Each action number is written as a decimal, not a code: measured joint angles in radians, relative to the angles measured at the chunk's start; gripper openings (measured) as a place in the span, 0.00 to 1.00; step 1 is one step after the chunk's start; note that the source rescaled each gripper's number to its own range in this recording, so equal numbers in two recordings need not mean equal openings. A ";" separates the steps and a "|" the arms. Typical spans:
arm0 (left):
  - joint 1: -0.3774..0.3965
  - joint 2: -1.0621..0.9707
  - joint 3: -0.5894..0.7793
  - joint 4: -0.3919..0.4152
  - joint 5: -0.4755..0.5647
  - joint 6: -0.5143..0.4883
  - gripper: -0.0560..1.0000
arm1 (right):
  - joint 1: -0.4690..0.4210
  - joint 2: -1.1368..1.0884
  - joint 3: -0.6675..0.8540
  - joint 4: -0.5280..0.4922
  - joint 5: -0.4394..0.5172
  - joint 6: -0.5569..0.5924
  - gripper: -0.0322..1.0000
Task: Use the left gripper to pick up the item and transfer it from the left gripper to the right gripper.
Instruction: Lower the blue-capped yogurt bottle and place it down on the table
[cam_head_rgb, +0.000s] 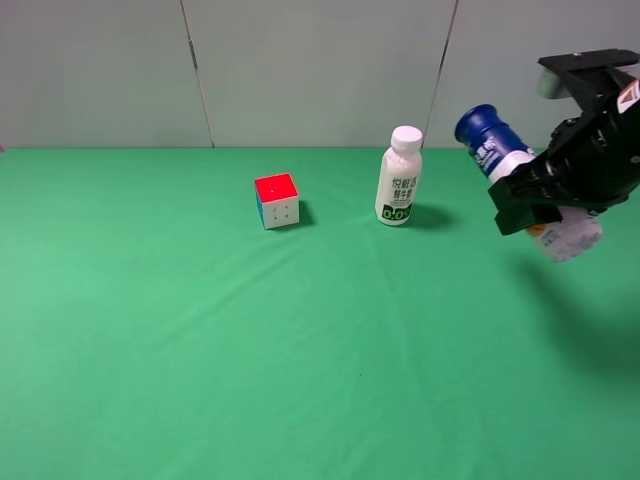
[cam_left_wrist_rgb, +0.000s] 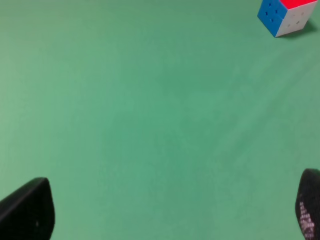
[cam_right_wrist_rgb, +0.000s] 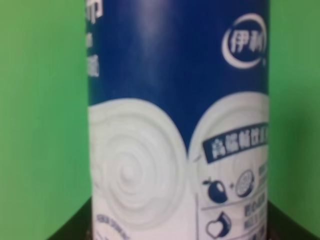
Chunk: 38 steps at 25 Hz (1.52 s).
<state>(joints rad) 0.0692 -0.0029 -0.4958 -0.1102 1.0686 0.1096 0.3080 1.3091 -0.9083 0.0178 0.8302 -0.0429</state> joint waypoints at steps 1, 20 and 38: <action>0.000 0.000 0.000 0.000 0.000 0.000 0.96 | -0.018 0.011 0.000 0.000 0.000 -0.006 0.05; 0.000 0.000 0.000 0.000 0.000 0.000 0.96 | -0.196 0.292 0.000 0.058 -0.150 -0.072 0.05; 0.000 0.000 0.000 -0.001 0.000 0.000 0.96 | -0.202 0.497 -0.001 0.066 -0.274 -0.088 0.05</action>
<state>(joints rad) 0.0692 -0.0029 -0.4958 -0.1112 1.0686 0.1096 0.1064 1.8061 -0.9093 0.0836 0.5561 -0.1313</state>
